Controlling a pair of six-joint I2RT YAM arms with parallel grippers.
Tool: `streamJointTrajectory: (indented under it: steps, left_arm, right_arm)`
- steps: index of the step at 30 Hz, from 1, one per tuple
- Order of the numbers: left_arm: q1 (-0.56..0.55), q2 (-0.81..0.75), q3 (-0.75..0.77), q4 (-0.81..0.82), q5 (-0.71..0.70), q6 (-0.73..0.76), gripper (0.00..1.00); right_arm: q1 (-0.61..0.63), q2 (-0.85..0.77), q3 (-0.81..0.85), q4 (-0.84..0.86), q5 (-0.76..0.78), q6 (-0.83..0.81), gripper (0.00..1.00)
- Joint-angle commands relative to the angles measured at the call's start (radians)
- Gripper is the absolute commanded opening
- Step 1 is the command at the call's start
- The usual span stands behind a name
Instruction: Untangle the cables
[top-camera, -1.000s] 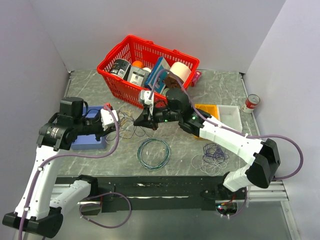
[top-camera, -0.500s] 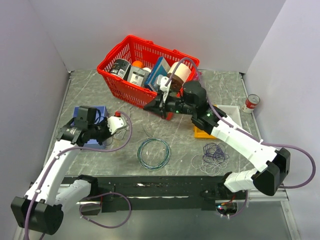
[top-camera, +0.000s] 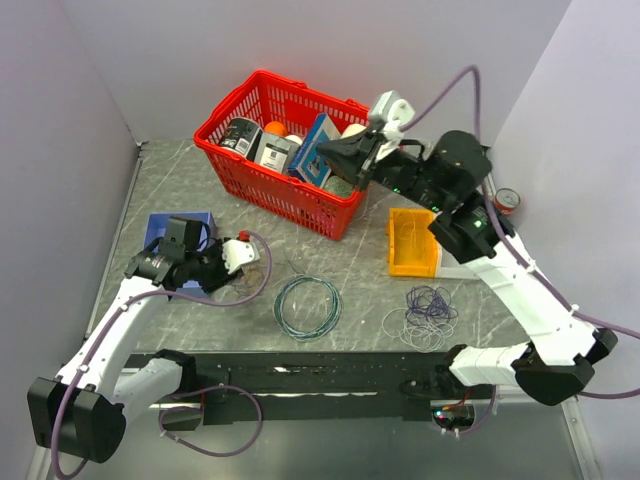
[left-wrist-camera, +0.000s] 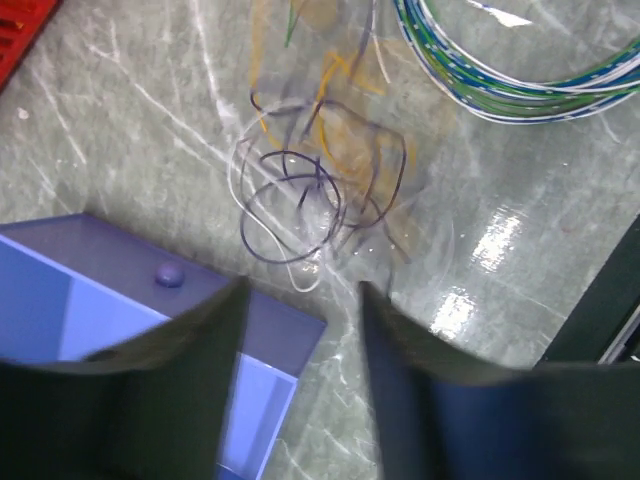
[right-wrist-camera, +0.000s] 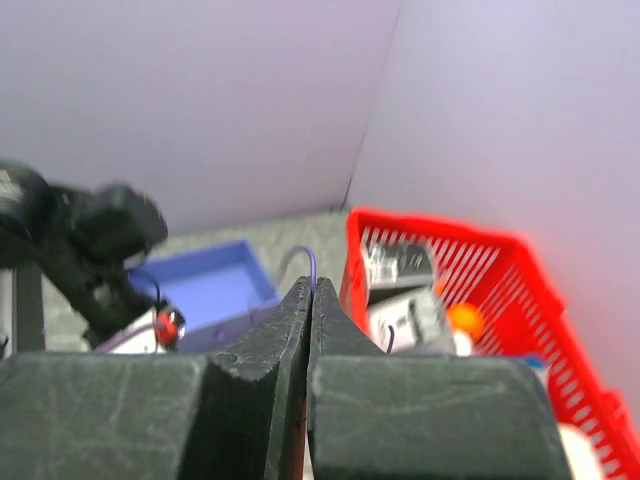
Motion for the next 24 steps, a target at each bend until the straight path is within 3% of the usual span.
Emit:
streamJointTrajectory:
  steps: [1, 8, 13, 17, 24]
  left_arm:
    - [-0.006, 0.000, 0.014, -0.028, 0.059, 0.037, 0.63]
    - [-0.006, -0.011, 0.164, 0.034, 0.148, -0.082, 0.84]
    - [-0.006, 0.042, 0.383, 0.220, 0.355, -0.462, 0.98]
    - [-0.058, 0.121, 0.465, 0.415, 0.412, -0.755, 0.96]
    - [-0.127, 0.230, 0.462, 0.539, 0.326, -0.770, 0.97]
  right_arm:
    - [-0.004, 0.023, 0.090, 0.005, -0.010, -0.018, 0.00]
    - [-0.002, 0.086, 0.208, -0.007, -0.038, -0.014, 0.00]
    - [-0.002, 0.146, 0.304, -0.033, -0.108, 0.026, 0.00]
    - [-0.001, 0.155, 0.302, 0.025, -0.152, 0.066, 0.00]
    - [0.001, 0.167, 0.330, 0.042, -0.203, 0.101, 0.00]
